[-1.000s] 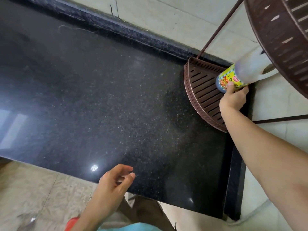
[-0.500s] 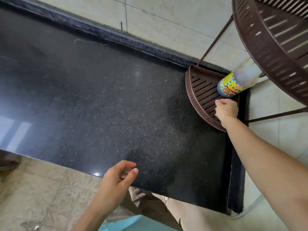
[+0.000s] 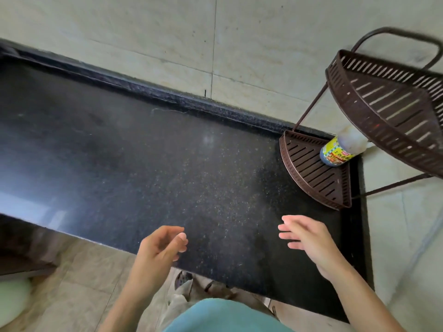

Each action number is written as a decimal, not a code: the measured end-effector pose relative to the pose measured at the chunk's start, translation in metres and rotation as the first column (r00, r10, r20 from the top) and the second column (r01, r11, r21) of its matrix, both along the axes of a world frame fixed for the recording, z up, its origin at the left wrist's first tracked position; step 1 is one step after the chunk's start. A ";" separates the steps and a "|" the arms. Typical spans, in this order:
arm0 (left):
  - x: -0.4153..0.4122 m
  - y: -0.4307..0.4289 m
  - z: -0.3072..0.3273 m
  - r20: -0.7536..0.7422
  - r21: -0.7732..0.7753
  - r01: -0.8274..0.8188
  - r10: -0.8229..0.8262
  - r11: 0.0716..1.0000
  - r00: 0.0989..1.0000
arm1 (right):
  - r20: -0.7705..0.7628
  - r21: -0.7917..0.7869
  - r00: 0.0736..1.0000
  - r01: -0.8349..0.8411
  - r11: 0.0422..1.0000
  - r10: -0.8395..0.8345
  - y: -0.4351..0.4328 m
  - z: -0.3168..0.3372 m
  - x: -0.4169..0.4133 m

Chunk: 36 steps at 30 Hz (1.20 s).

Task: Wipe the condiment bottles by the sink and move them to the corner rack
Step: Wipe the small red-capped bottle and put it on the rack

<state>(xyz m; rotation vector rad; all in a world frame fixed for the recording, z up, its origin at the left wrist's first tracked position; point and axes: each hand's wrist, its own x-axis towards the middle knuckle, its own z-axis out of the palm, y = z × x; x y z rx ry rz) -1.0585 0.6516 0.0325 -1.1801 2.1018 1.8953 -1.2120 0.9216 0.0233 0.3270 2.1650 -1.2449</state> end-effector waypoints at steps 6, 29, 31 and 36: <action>0.012 -0.055 0.032 -0.084 0.018 -0.128 0.129 0.992 0.988 | 0.031 -0.123 0.999 -0.006 0.992 0.010 -0.067 0.021 0.041; 0.279 -0.046 0.057 -0.031 -0.246 -0.771 0.791 0.587 0.611 | -0.337 -0.119 0.523 -0.848 0.516 0.782 -0.291 0.075 0.092; 0.305 -0.035 0.058 -0.011 -0.270 -0.794 0.822 0.545 0.569 | -0.345 -0.095 0.408 -0.911 0.401 0.845 -0.309 0.070 0.119; 0.365 -0.030 0.067 -0.030 -0.349 -0.842 0.893 0.412 0.449 | -0.338 0.006 0.091 -0.995 0.099 0.937 -0.360 0.066 0.192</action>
